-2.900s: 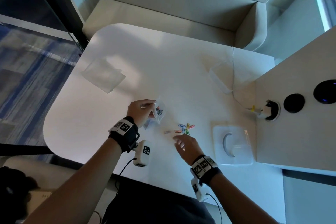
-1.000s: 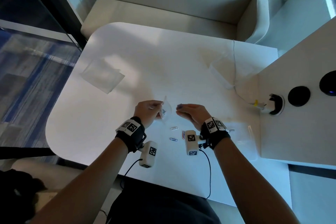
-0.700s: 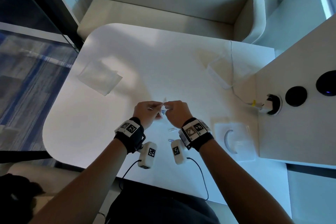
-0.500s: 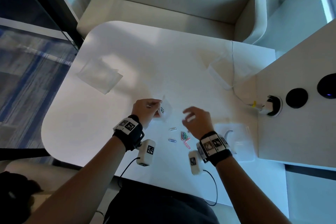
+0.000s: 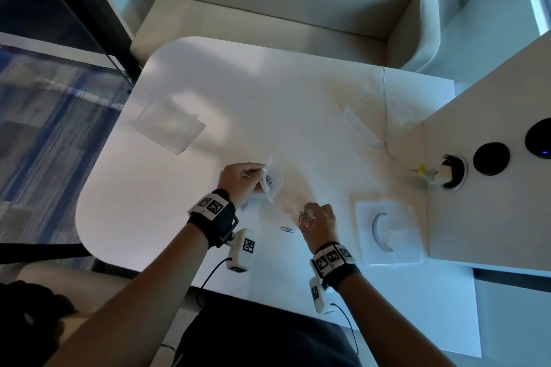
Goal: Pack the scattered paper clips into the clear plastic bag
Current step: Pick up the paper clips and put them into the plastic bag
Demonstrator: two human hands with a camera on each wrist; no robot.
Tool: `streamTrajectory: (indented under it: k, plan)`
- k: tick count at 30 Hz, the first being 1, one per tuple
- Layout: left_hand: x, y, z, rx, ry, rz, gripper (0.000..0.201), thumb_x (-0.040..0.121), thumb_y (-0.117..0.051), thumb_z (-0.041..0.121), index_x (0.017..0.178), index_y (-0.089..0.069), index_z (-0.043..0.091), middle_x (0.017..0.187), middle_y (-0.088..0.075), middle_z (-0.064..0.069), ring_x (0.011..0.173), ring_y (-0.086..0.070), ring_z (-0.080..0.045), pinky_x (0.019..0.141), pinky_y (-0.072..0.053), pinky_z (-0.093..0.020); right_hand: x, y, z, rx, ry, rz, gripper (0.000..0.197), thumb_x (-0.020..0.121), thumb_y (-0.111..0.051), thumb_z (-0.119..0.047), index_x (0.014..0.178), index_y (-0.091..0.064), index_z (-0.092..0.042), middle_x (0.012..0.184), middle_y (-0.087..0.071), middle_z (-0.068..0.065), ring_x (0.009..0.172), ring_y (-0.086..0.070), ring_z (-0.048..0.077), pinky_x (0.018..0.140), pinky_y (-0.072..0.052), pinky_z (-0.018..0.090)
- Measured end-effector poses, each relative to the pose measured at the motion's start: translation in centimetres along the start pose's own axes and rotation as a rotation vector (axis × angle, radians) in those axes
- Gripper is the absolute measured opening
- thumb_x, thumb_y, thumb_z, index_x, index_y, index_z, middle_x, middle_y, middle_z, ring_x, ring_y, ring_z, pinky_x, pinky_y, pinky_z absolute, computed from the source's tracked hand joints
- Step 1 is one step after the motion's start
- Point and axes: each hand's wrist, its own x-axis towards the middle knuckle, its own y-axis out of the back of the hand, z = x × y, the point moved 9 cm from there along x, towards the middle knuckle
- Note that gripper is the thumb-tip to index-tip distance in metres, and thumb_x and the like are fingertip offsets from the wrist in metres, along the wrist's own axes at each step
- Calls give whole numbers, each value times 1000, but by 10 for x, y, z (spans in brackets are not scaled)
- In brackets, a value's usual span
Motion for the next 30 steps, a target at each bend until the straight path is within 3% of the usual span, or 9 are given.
streamTrajectory:
  k: [3,7,10,14,17,19,22,25,30]
  plan:
    - [-8,-3,8,-22,-14,14,10,72,-72,29,73,-80,36,81,-77,-1,93,-75,-31,88,-60,-50,4,-6,-13,-118,32,-84,34,74,-76,-13,105,-61,-15,104,-47,7,79,-57,24,73,-52,28]
    - [-10,-8,6,-41,-1,5,27,88,-67,4,79,-77,27,85,-74,-7,96,-73,-38,86,-59,-55,8,-10,-19,-169,70,-66,23,78,-75,-13,97,-62,-11,99,-51,7,79,-61,27,73,-55,35]
    - [-10,-6,5,-3,-21,5,31,86,-68,10,75,-79,37,86,-76,-3,94,-74,-32,87,-60,-52,10,-14,-21,-199,108,-45,10,82,-71,-10,90,-64,-8,101,-53,8,78,-63,27,73,-56,36]
    - [-11,-7,4,3,-27,5,20,89,-67,7,90,-77,23,89,-74,-6,97,-74,-33,85,-61,-52,13,-13,-19,-170,123,-3,8,80,-70,-2,83,-67,-9,114,-53,2,76,-64,26,70,-56,34]
    - [-10,-5,3,20,-42,11,22,90,-66,6,88,-77,25,88,-74,-4,95,-74,-31,85,-61,-49,14,-21,-25,-257,173,-28,14,82,-62,6,81,-70,-5,93,-60,7,71,-64,27,63,-56,34]
    - [-10,-5,2,10,-36,15,17,91,-65,4,94,-76,17,92,-74,-10,88,-74,-28,78,-64,-44,15,-25,-29,-317,201,-58,16,84,-59,6,83,-73,-4,87,-61,10,70,-65,28,62,-57,35]
    - [-11,-6,3,-8,-29,17,15,92,-64,2,102,-75,5,88,-73,-9,82,-73,-26,71,-64,-36,17,-25,-38,-409,228,-115,21,84,-53,5,90,-71,-3,91,-64,12,78,-65,30,67,-55,32]
    - [-12,-9,4,-32,-24,4,16,92,-63,1,96,-74,13,83,-71,-4,85,-72,-29,71,-64,-34,18,-26,-50,-553,253,-194,22,82,-52,5,99,-64,-2,97,-65,14,89,-64,32,74,-53,35]
    - [-11,-7,6,19,-34,26,12,91,-67,7,95,-75,15,87,-74,-7,87,-74,-29,76,-63,-36,26,-32,-77,-755,398,-257,22,85,-55,5,104,-62,-2,103,-68,15,98,-66,33,81,-53,37]
